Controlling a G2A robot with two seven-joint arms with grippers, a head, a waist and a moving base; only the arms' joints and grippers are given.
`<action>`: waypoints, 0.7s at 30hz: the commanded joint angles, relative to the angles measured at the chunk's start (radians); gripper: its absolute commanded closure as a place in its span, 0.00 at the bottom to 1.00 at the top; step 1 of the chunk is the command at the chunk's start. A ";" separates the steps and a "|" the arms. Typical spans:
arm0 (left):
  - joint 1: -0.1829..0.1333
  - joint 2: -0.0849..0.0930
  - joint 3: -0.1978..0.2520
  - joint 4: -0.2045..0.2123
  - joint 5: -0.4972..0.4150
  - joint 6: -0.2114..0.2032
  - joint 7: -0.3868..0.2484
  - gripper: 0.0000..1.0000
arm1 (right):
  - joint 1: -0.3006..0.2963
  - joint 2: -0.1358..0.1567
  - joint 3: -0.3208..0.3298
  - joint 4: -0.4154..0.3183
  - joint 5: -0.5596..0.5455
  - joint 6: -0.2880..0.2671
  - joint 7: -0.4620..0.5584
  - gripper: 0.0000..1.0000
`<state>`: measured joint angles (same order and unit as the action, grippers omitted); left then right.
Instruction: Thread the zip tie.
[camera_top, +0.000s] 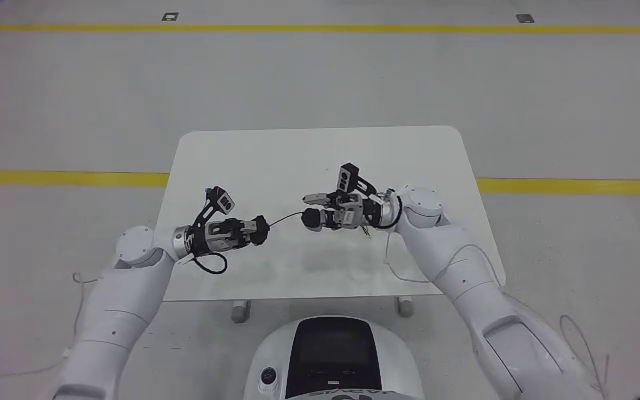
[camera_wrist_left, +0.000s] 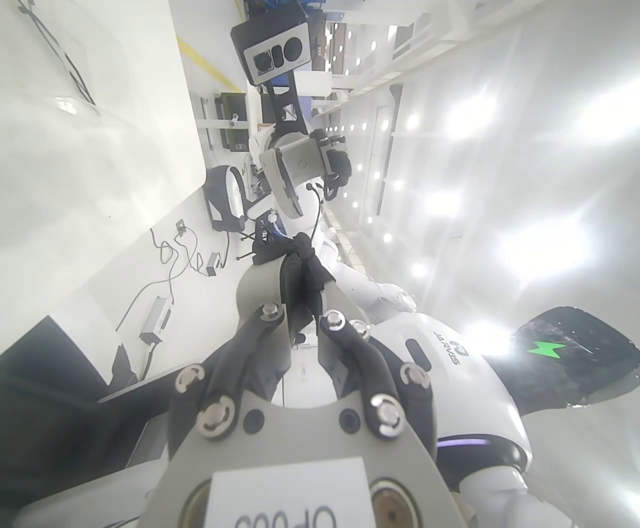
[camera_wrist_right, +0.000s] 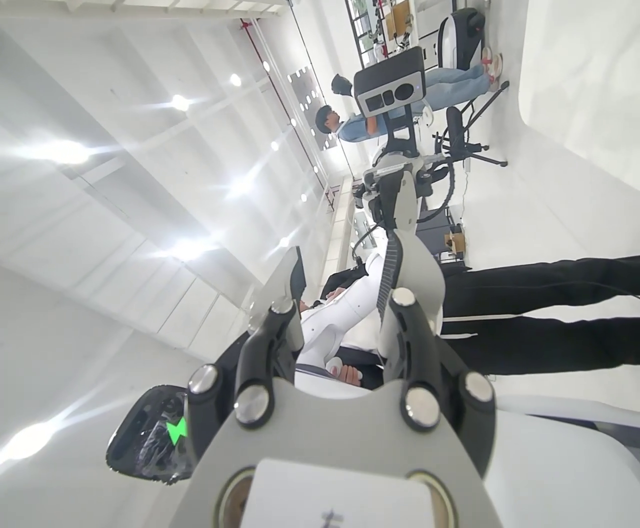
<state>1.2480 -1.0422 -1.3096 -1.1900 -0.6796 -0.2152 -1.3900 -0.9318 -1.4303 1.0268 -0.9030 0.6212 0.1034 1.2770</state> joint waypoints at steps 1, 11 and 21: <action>0.000 0.000 0.000 0.000 0.000 0.000 0.000 1.00 | -0.001 0.001 -0.002 -0.001 0.000 -0.002 0.001 0.70; 0.000 0.000 0.000 0.000 0.000 0.000 0.000 1.00 | -0.002 0.004 -0.014 0.001 0.004 -0.005 0.001 0.85; 0.000 0.000 0.000 0.000 0.000 0.000 0.000 1.00 | 0.003 0.009 -0.022 0.001 -0.001 0.001 -0.004 0.98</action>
<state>1.2480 -1.0422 -1.3096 -1.1900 -0.6796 -0.2152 -1.3900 -0.9291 -1.4222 1.0050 -0.9020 0.6209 0.1036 1.2740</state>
